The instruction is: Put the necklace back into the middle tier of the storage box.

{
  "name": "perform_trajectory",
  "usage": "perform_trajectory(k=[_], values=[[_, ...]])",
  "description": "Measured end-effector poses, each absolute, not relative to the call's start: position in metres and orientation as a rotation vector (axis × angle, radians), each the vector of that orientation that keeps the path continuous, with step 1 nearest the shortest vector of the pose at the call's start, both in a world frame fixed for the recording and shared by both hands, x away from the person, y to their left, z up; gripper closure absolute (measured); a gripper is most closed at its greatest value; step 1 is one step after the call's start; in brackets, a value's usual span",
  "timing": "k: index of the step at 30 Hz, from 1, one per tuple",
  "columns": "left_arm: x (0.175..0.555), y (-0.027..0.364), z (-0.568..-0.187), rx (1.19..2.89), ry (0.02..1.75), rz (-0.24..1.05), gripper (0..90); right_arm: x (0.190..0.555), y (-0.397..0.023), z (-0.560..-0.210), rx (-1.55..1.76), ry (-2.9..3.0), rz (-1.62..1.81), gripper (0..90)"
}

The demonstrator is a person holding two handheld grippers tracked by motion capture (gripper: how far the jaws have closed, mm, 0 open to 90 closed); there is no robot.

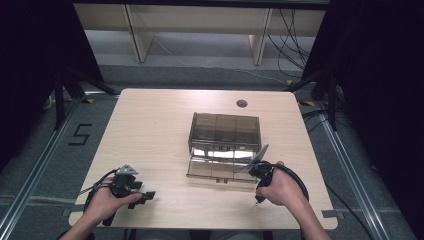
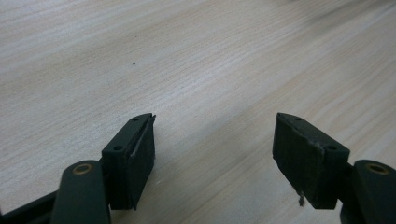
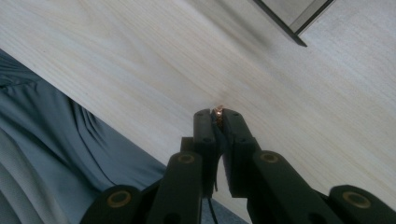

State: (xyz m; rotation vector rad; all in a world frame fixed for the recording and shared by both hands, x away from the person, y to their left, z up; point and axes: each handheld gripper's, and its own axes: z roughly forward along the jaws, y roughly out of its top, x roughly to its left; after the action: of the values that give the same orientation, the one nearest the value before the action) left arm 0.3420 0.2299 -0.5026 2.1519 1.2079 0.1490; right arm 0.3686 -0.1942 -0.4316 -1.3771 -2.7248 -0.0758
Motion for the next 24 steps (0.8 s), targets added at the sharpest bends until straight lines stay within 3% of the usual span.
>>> perform_trajectory(k=[24], values=[[0.342,0.231,-0.503,2.148,1.209,0.130,29.2,0.381,-0.188,-0.402,-1.393,-2.714,-0.153,85.5]])
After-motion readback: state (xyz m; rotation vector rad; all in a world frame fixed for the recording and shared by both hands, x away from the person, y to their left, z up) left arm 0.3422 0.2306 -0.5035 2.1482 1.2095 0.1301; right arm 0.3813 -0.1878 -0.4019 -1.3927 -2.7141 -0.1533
